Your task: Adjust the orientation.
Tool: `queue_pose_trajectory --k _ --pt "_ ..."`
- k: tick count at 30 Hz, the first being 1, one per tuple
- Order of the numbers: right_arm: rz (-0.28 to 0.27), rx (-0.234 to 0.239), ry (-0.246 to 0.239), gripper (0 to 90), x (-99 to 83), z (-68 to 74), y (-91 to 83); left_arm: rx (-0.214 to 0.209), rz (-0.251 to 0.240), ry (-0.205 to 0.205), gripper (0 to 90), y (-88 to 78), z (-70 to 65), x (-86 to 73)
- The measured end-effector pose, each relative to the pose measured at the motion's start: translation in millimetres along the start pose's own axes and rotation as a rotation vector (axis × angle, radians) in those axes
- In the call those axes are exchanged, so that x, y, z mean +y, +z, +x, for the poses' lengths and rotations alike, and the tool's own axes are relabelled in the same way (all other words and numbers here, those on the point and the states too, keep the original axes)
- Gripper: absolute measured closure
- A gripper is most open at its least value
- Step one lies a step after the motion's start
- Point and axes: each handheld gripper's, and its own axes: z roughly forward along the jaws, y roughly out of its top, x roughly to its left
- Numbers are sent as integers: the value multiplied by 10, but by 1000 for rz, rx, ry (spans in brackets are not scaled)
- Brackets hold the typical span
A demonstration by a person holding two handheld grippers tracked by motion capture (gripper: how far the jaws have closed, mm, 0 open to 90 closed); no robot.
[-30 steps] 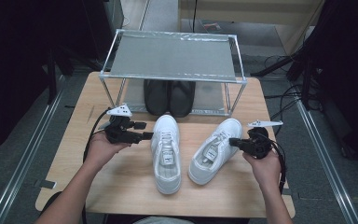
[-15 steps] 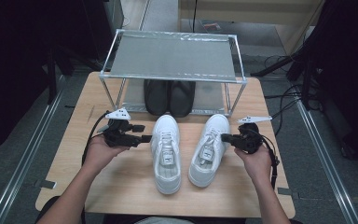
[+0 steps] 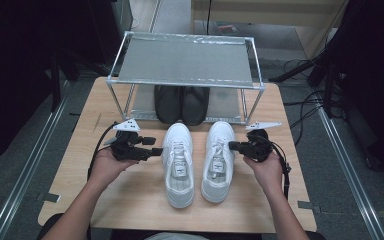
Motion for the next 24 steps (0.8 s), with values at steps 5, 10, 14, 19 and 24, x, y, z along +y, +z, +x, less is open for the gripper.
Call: queue_pose_trajectory --k 5,10,14,19,24 --pt "-4 -20 -34 900 33 72 48 -24 8 16 634 21 -24 -27" --pt "-5 -3 -36 900 57 121 111 -34 3 5 753 25 -66 -19" --pt "-2 6 -54 900 67 158 139 -95 -10 -65 852 28 -30 -22" --pt "-2 9 -52 900 68 153 141 -72 73 -66 873 142 -30 -52" --pt "-2 9 -50 900 68 158 147 -64 123 -66 865 272 -50 -71"
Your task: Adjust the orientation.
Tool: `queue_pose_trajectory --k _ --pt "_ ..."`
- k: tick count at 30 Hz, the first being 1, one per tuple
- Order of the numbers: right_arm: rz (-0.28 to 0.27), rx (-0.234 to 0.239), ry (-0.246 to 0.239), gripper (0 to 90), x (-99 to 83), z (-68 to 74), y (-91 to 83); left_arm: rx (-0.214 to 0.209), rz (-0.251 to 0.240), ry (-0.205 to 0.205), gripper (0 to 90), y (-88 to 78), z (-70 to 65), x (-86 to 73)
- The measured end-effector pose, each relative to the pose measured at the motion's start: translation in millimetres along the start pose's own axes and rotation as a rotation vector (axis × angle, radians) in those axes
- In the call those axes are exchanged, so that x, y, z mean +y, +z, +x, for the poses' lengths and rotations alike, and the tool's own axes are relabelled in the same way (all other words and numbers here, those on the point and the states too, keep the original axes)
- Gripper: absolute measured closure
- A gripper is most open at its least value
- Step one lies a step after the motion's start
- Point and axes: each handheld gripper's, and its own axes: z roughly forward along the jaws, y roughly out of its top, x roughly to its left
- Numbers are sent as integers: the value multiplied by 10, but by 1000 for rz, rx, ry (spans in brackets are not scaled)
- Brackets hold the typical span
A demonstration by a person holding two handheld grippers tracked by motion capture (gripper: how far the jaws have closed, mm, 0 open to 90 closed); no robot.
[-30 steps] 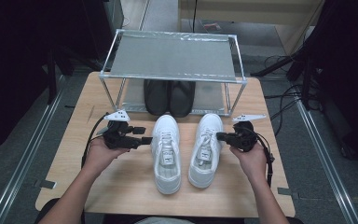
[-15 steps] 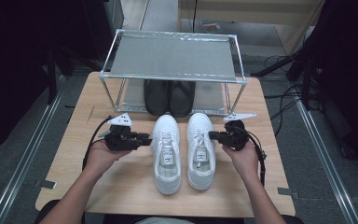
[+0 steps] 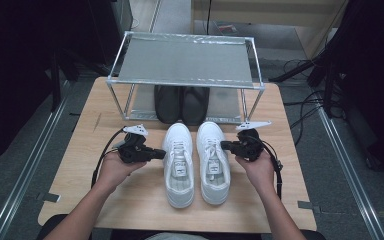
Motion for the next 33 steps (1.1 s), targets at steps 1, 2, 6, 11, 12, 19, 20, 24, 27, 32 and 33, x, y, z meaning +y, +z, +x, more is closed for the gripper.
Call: queue_pose_trajectory --k 1,2,6,11,12,19,20,24,27,32,33 --pt "0 2 2 900 -1 0 2 -3 14 7 862 25 -11 4" --pt "-1 4 3 900 -2 -2 4 2 14 10 861 48 -27 5" --pt "-4 43 20 900 -10 9 34 0 15 -10 869 54 -38 5" --pt "0 44 7 900 -1 47 58 -38 26 -1 881 103 -101 -4" --pt "-2 46 9 900 -1 40 60 -38 32 7 882 124 -128 -2" --pt "10 46 -10 900 17 51 94 -75 32 7 895 134 -173 -8" --pt "10 48 -9 900 19 46 96 -71 29 21 896 141 -200 -7" --pt "3 57 9 900 23 21 107 -71 35 34 897 167 -256 0" --pt "0 51 3 900 37 11 129 -93 41 41 896 194 -282 -1" --pt "-19 44 14 900 63 -24 152 -120 45 47 881 224 -341 -2" --pt "-23 39 17 900 68 -27 143 -123 45 45 880 208 -337 -3"
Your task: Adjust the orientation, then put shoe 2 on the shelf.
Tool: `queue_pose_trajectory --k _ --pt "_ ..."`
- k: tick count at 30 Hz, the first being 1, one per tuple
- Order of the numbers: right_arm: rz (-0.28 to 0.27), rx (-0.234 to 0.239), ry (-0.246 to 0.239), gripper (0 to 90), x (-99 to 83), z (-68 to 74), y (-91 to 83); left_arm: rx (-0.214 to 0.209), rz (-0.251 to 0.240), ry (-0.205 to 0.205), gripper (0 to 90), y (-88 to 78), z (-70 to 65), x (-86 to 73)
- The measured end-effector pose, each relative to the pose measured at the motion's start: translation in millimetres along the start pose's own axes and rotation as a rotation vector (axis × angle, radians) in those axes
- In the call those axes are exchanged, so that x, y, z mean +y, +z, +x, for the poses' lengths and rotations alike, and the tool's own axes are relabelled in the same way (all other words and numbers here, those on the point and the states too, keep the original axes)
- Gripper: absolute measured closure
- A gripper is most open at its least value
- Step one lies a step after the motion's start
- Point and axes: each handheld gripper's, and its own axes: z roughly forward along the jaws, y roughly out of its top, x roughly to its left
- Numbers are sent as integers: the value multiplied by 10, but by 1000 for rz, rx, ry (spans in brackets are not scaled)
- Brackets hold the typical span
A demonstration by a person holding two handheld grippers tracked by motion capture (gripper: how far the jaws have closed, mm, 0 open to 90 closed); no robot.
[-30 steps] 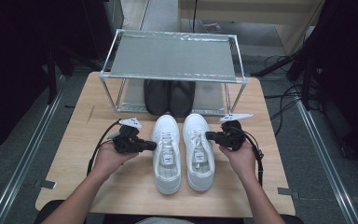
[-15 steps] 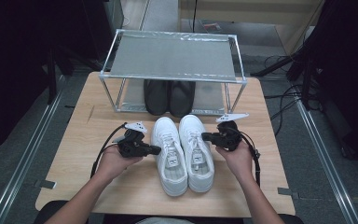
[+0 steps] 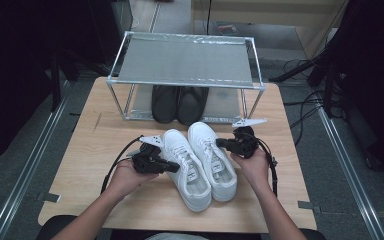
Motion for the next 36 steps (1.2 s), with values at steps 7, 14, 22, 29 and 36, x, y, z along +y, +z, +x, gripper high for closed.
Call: queue_pose_trajectory --k 7,14,22,29,36 --pt "-9 -5 1 900 48 5 -67 38 -31 26 824 -199 3 -15" --pt "-30 0 1 826 79 31 -133 28 -104 -8 738 -440 93 -46" --pt "-38 18 -10 781 98 101 -241 71 -97 4 690 -524 132 -57" --pt "-53 44 -22 748 58 228 -379 75 -114 -2 618 -560 166 -66" --pt "-61 84 -24 686 -41 360 -454 103 -129 -10 551 -624 234 -69"
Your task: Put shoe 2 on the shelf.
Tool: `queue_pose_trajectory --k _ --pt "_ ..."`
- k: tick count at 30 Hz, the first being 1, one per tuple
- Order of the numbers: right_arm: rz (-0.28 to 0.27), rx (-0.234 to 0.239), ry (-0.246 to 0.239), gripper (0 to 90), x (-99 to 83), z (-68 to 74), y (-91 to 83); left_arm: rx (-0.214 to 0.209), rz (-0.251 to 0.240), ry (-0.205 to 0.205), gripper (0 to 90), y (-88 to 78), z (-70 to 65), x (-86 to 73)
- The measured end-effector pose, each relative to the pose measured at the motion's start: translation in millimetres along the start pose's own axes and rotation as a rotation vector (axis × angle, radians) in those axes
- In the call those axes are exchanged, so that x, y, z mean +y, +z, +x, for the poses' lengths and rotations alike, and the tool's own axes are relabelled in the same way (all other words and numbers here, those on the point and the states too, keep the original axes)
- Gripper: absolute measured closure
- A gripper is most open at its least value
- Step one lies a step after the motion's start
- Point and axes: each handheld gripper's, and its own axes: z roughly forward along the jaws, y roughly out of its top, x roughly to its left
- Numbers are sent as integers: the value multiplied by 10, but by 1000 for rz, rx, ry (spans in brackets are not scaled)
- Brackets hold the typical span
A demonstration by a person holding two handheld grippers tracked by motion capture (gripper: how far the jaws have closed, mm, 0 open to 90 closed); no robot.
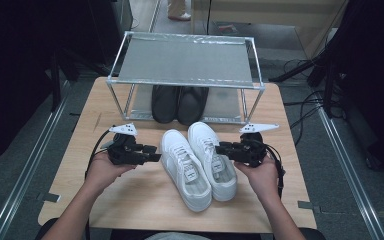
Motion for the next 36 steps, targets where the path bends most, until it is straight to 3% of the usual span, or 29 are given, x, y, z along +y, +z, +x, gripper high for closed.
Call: queue_pose_trajectory --k 9,16,20,29,36 --pt "-38 7 19 619 -101 177 -5 28 -17 -12 490 -33 91 4" --pt "-18 -34 -14 507 -145 385 41 36 -27 -18 477 -51 136 34" --pt "5 -53 -24 471 -175 440 125 42 -25 -19 475 -54 166 41" --pt "-6 -101 -42 396 -211 562 254 47 -32 -25 473 -70 208 55" --pt "2 -119 -16 393 -221 571 301 46 -34 -33 471 -60 246 76"
